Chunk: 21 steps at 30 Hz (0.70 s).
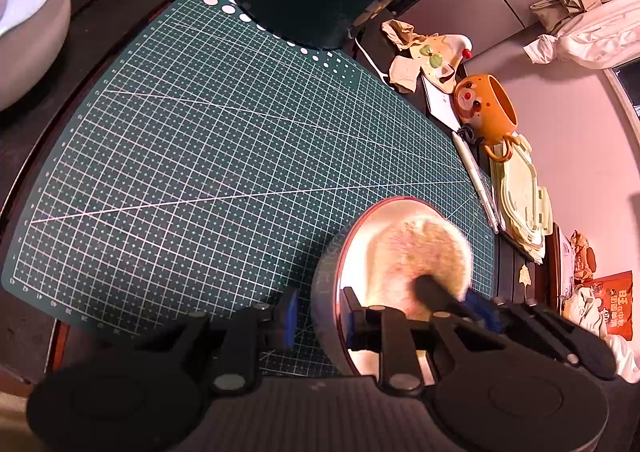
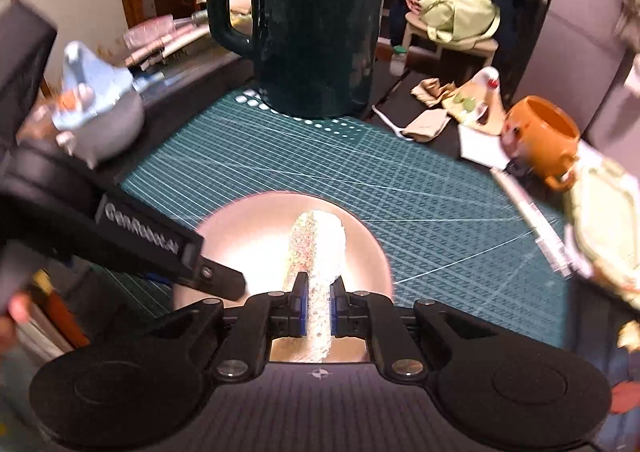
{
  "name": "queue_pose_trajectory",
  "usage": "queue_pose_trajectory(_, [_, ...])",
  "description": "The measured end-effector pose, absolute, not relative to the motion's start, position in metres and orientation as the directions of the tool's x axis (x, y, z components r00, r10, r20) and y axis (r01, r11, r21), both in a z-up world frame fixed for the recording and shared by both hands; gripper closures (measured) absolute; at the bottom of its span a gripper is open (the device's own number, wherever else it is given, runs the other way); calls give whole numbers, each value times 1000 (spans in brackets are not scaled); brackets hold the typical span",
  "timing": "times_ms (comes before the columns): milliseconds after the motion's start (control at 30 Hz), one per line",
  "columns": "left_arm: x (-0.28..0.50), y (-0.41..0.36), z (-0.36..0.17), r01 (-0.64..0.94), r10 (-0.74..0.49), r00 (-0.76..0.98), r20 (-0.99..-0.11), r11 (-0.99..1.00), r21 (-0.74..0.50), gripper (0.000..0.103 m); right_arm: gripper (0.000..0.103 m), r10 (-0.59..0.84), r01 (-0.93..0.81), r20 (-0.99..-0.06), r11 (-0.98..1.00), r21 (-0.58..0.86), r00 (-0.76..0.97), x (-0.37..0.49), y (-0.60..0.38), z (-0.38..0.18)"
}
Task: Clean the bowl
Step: 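Hold the bowl with the left gripper while the right gripper scrubs the inner wall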
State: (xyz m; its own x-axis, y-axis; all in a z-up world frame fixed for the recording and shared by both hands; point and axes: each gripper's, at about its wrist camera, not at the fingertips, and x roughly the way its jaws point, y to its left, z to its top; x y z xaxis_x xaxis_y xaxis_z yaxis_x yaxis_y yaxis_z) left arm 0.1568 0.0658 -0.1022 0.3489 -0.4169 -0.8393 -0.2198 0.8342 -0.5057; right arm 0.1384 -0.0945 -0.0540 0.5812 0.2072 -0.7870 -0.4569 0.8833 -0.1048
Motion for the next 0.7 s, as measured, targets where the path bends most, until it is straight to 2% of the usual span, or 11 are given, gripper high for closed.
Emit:
queue_pose_trajectory(300, [157,66,-104,-220,-421,348,-838,832,-509,80,94,213,-389,-711,917,-92,670,132,-132,-15])
queue_pose_trajectory(467, [155,64,-98,-204,-405,361,-840,844,-495,84,94,213,-350,-666,934,-77,715,129,-155,6])
queue_pose_trajectory(633, [156,58,-93,-177,-377,372,-848,868,-464,85,94,334,-248,-697,942,226,634,145,-211,-13])
queue_pose_trajectory(700, [155,58,-94,-176,-376,371,-849,869,-462,84,94,366,-217,-712,930,296,599,152,-216,-27])
